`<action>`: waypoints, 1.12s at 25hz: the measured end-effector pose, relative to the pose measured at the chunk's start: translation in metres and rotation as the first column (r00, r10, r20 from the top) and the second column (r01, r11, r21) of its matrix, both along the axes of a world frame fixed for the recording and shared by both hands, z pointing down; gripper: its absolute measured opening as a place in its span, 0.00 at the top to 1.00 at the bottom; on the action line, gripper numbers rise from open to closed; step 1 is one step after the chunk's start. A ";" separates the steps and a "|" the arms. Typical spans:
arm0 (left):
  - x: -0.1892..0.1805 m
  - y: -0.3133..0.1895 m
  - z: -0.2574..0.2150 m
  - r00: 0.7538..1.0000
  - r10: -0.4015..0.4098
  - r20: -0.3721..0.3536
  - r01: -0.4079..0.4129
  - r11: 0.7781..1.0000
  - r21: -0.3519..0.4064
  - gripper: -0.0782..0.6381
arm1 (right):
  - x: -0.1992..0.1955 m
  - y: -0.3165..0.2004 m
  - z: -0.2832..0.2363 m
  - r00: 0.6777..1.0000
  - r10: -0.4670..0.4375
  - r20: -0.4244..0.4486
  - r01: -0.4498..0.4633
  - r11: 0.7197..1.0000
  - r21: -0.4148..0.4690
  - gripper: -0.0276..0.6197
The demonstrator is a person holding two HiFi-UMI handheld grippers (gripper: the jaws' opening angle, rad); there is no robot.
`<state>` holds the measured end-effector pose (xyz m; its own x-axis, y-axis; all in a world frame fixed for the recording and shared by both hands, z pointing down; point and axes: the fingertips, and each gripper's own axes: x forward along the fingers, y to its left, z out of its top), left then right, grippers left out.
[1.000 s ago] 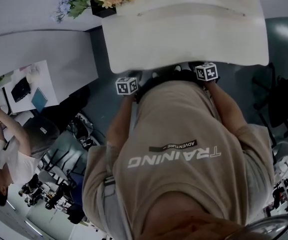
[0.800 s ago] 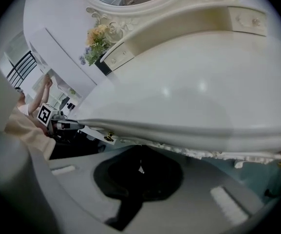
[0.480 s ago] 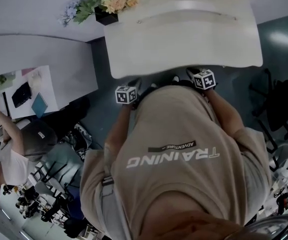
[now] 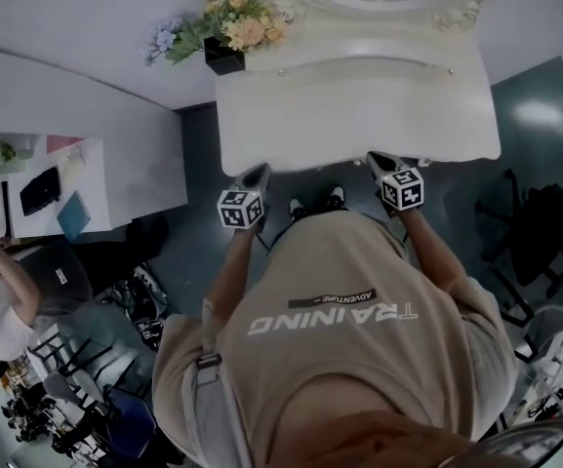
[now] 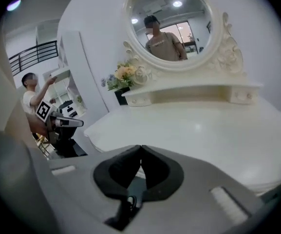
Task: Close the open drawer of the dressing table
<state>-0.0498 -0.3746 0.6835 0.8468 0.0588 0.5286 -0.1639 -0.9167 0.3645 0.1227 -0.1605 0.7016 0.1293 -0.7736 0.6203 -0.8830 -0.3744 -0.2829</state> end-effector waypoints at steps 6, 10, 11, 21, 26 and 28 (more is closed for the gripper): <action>0.043 -0.022 -0.097 0.986 0.047 -0.162 -0.018 0.984 0.178 0.89 | 0.015 -0.045 -0.088 0.981 -0.041 -0.190 0.061 0.993 0.098 0.96; 0.079 -0.029 -0.181 0.951 0.121 -0.285 -0.026 0.948 0.317 0.89 | 0.028 -0.069 -0.161 0.964 -0.007 -0.265 0.068 0.972 0.224 0.96; 0.087 -0.030 -0.201 0.941 0.136 -0.310 -0.022 0.938 0.345 0.89 | 0.031 -0.075 -0.178 0.958 -0.003 -0.286 0.078 0.965 0.250 0.96; 0.116 -0.013 -0.326 0.861 0.248 -0.445 0.015 0.860 0.510 0.89 | 0.043 -0.091 -0.303 0.850 0.032 -0.526 0.165 0.932 0.323 0.96; 0.105 -0.019 -0.377 0.806 0.214 -0.553 0.127 0.848 0.514 0.89 | 0.044 -0.092 -0.363 0.823 0.123 -0.554 0.168 0.880 0.444 0.96; 0.102 -0.023 -0.385 0.801 0.201 -0.564 0.155 0.841 0.519 0.89 | 0.042 -0.092 -0.380 0.817 0.161 -0.554 0.164 0.855 0.492 0.96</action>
